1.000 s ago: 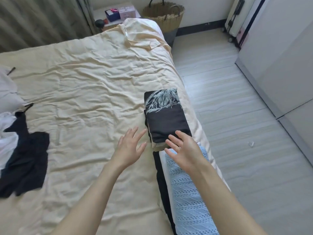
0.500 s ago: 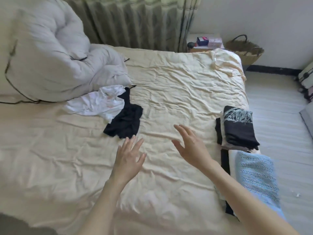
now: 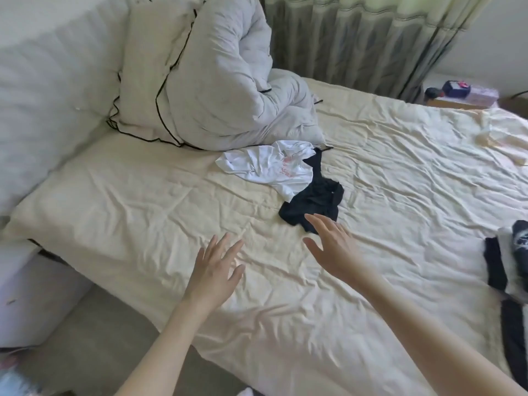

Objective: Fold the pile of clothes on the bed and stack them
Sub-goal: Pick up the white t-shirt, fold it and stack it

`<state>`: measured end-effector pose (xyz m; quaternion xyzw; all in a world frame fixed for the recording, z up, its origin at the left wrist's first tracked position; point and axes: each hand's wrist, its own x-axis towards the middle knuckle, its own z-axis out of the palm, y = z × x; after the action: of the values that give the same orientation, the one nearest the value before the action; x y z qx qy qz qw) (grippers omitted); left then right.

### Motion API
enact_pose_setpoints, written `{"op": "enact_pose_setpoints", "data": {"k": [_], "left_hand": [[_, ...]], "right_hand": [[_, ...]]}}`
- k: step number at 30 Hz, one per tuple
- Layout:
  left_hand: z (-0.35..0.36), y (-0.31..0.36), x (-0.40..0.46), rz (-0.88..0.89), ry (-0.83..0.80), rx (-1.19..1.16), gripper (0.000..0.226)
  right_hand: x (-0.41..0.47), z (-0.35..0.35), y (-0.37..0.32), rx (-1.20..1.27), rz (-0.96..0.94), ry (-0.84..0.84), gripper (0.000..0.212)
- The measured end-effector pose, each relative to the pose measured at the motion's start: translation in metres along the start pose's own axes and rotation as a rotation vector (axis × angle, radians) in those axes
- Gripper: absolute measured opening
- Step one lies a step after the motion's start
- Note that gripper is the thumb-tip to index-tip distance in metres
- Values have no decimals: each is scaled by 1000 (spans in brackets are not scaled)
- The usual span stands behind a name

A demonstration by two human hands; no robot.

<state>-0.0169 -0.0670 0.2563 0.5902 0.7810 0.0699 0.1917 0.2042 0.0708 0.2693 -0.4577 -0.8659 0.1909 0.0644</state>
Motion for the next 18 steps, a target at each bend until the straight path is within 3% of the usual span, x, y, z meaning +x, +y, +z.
{"op": "enact_pose_setpoints", "data": {"k": [11,18], "left_hand": [[86,-83,166,-89,-209,39,55],[180,-127,315,-75,-380,149,73]], "right_hand": [[199,106,66,-1,197,-232,50],[341,179,150,-48,309,-227,50]]}}
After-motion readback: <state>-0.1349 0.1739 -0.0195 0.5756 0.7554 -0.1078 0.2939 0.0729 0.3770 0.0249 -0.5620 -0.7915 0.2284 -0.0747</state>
